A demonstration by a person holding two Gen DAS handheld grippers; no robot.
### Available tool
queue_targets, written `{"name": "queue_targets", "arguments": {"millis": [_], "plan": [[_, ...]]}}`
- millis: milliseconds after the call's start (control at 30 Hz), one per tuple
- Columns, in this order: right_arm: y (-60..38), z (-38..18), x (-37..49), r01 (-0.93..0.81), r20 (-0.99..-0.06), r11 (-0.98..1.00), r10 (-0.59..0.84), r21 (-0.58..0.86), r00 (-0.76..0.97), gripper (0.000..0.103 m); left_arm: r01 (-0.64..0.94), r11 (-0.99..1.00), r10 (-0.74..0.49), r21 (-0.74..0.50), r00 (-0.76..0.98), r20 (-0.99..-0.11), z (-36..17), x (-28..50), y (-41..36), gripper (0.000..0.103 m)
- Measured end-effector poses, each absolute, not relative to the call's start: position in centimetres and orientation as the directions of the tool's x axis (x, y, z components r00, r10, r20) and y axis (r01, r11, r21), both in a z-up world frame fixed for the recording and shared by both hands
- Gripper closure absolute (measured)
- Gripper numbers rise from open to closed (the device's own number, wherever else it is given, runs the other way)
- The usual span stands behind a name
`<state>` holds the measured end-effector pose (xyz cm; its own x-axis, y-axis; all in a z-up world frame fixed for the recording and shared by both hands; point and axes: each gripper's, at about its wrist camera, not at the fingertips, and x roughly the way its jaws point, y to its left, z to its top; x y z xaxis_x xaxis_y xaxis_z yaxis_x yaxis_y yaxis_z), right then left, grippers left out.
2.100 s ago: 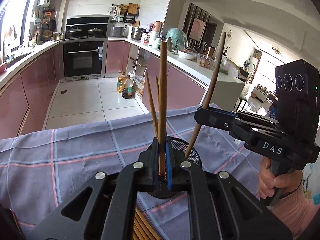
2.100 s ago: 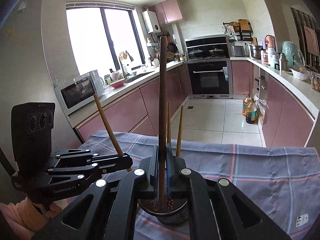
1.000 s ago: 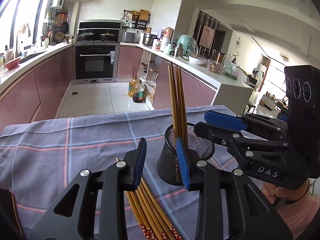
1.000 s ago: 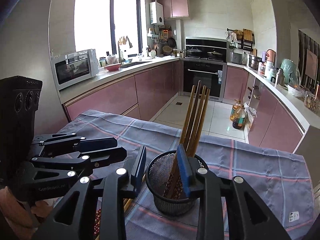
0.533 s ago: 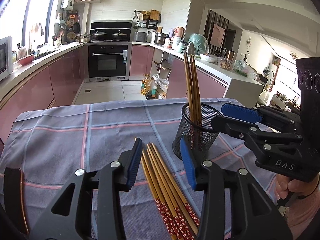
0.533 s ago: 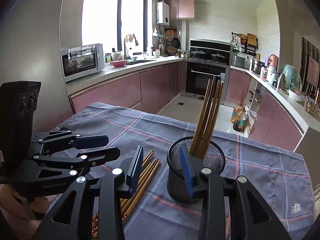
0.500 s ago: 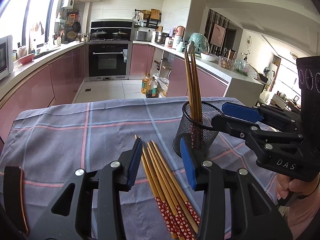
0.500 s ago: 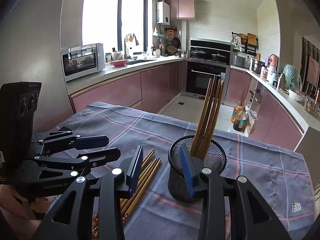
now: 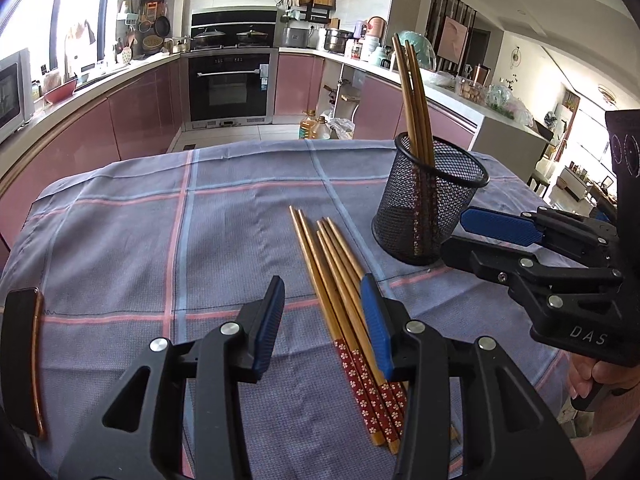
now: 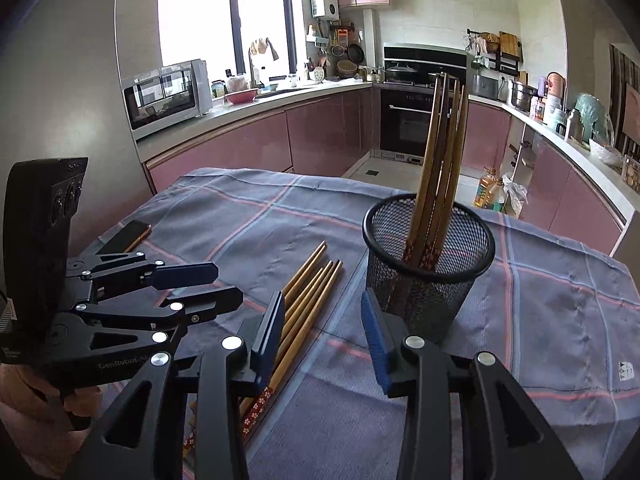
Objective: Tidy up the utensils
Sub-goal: 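Withdraw the right gripper from the holder toward the remaining chopsticks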
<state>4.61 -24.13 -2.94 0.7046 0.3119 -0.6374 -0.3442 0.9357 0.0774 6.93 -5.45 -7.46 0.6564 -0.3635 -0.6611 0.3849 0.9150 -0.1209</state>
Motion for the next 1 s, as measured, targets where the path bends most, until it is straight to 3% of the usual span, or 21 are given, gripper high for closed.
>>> {"name": "queue_targets", "arguments": {"millis": [300,1000], "plan": [[-24.3,-6.8,4.7,-0.324,-0.697,0.932,0.34,0.161,0.631,0.066,0.358,0.931,-0.306,-0.073,0.654,-0.692,-8.7,6.6,-5.9,0.064],[-23.1,-7.9,5.0,-0.347,-0.722,0.914,0.386,0.212,0.575,0.066,0.34,0.94,-0.267,-0.033,0.671,-0.691,-8.8,5.9,-6.0,0.064]]}}
